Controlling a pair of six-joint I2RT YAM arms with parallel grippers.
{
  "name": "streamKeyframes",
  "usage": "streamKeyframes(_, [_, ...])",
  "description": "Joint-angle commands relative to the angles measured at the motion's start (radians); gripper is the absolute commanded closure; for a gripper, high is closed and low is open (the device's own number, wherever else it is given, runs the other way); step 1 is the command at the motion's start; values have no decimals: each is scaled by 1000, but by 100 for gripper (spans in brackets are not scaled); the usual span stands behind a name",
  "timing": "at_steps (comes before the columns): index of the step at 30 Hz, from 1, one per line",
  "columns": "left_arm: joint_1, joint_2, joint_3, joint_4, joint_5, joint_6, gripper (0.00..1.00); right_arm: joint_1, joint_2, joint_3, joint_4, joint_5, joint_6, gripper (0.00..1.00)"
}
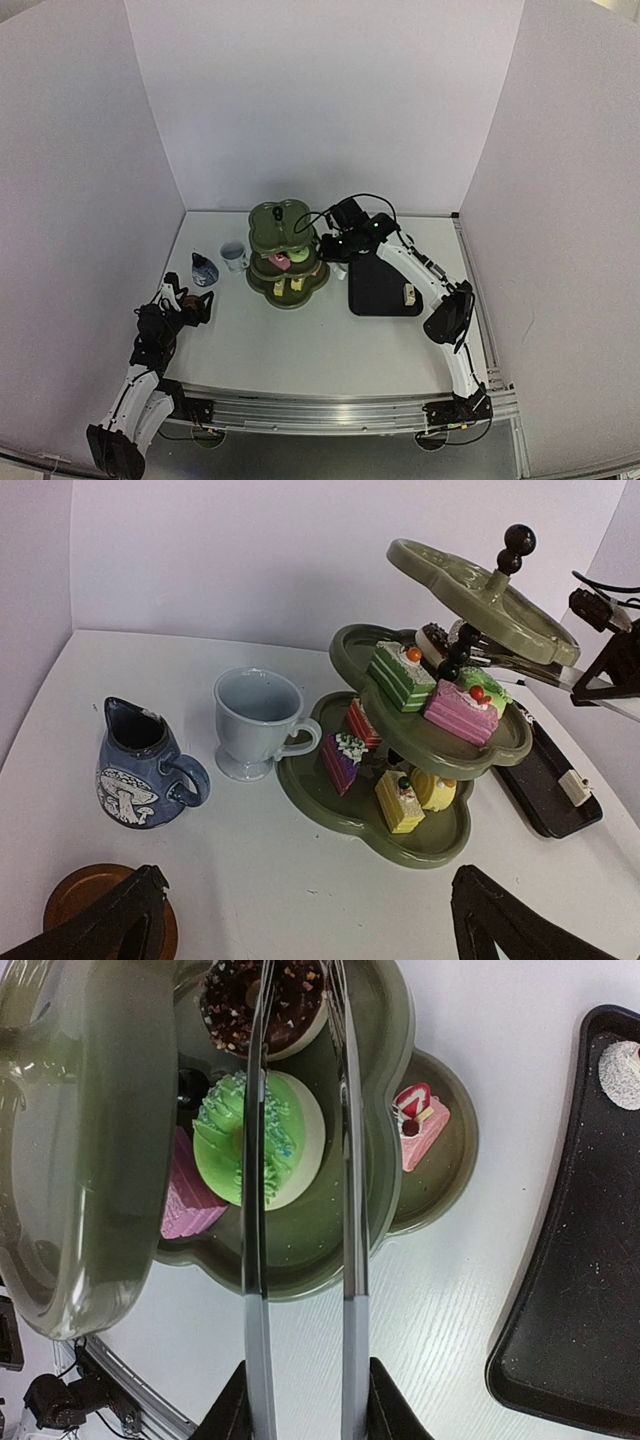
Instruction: Serve the afternoon tea
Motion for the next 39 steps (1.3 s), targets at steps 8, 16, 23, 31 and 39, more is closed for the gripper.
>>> streamKeyframes(8, [-4,-9,0,37,7,-2,0,7,-94,44,60,-26,9,69])
streamKeyframes(16, [-3,-12,-1,37,9,-5,0,7,-144,-17,76,47,31,69])
streamKeyframes(23, [-5,-13,-1,35,11,-7,0,7,-216,-110,75,177,48,70])
streamKeyframes(31, [-5,-10,1,36,12,-5,0,1,-342,-307,52,380,91,69])
streamKeyframes(39, [-4,-6,5,37,11,-3,0,-65,-438,-542,10,428,100,69])
